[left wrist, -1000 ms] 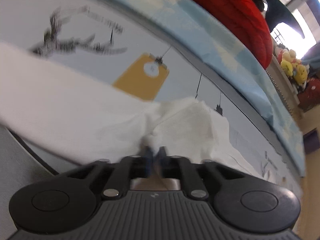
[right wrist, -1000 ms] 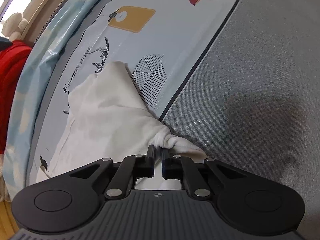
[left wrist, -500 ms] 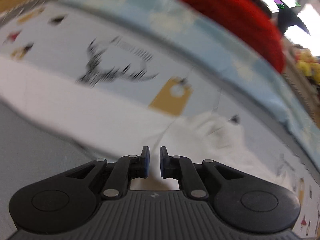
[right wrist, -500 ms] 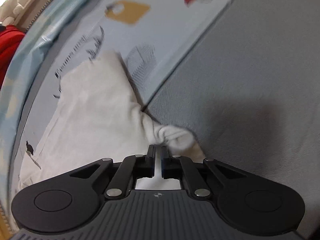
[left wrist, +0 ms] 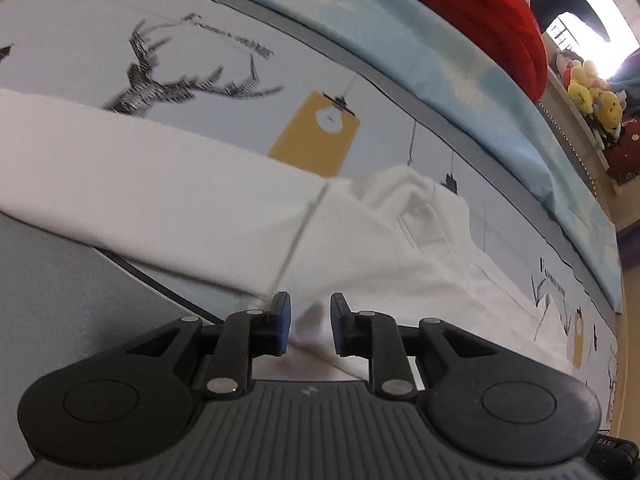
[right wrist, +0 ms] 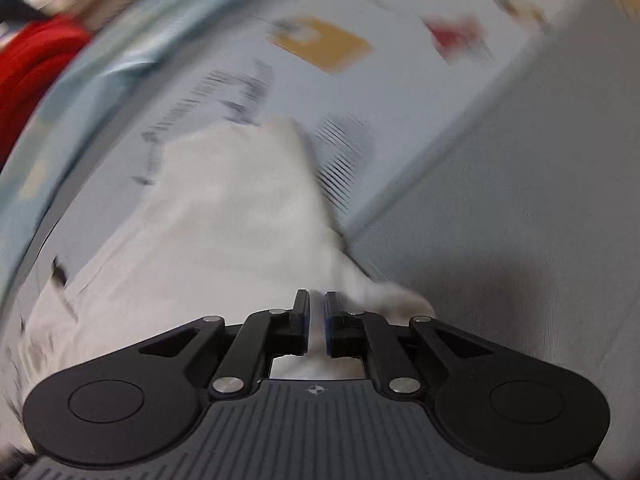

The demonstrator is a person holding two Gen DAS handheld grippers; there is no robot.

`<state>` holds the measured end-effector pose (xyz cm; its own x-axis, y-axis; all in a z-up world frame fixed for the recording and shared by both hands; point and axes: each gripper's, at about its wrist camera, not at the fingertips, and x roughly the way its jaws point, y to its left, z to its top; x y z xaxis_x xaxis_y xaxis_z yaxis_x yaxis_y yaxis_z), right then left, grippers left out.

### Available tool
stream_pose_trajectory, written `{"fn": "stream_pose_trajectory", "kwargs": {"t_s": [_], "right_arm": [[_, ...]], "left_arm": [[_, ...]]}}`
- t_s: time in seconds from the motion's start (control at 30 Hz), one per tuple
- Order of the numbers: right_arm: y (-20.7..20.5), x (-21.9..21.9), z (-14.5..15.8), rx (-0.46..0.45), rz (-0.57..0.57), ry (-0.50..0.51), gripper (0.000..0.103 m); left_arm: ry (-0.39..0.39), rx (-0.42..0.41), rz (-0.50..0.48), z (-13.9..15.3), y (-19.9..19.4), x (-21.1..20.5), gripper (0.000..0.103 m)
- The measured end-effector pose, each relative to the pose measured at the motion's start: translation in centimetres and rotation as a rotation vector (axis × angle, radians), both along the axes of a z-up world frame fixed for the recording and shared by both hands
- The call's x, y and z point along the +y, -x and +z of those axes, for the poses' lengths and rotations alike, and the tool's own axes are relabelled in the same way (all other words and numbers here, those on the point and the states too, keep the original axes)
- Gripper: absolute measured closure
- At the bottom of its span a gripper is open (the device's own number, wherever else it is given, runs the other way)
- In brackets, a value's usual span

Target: Fold small clothes

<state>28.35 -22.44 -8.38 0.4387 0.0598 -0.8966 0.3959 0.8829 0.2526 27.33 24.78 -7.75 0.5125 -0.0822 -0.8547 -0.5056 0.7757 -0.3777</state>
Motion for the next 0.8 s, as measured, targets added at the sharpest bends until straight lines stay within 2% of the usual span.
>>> {"fn": "stream_pose_trajectory", "kwargs": {"t_s": [0.07,0.13,0.23,0.3,0.43,0.5,0.6,0.7,0.8], "right_arm": [[-0.2,1.8,1.0,-0.032,0.097,0.095,0.096],[-0.3,3.4,1.5,-0.046,0.153,0.142,0.096],[-0.1,5.3,2.2,-0.059,0.214,0.177,0.094],[0.1,6.3,2.6,-0.076,0.242,0.201,0.088],[0.5,7.8,3.7,-0.099,0.277,0.203,0.087],[0.6,8.6,4.1,-0.108,0.295,0.207,0.087],[0.9,9.4,4.3,-0.109,0.311,0.189,0.087],[1.0,10.0,4.5,-0.111,0.315,0.181,0.087],[1.2,10.3,4.6,-0.116,0.323,0.175,0.087]], "left_arm": [[0.001,-0.004,0.016,0.4,0.3,0.7,0.079],[-0.029,-0.001,0.026,0.5,0.6,1.8,0.078],[-0.053,-0.003,0.053,1.0,1.2,4.1,0.078],[-0.062,-0.006,0.075,1.1,2.0,6.2,0.078],[-0.084,-0.012,0.118,1.2,3.8,10.3,0.078],[-0.085,-0.018,0.151,1.0,5.0,12.8,0.074],[-0.060,-0.025,0.241,0.8,7.4,17.0,0.064],[-0.024,-0.002,0.393,0.2,10.4,21.6,0.050],[0.047,0.014,0.541,-1.0,13.4,25.3,0.048]]}}
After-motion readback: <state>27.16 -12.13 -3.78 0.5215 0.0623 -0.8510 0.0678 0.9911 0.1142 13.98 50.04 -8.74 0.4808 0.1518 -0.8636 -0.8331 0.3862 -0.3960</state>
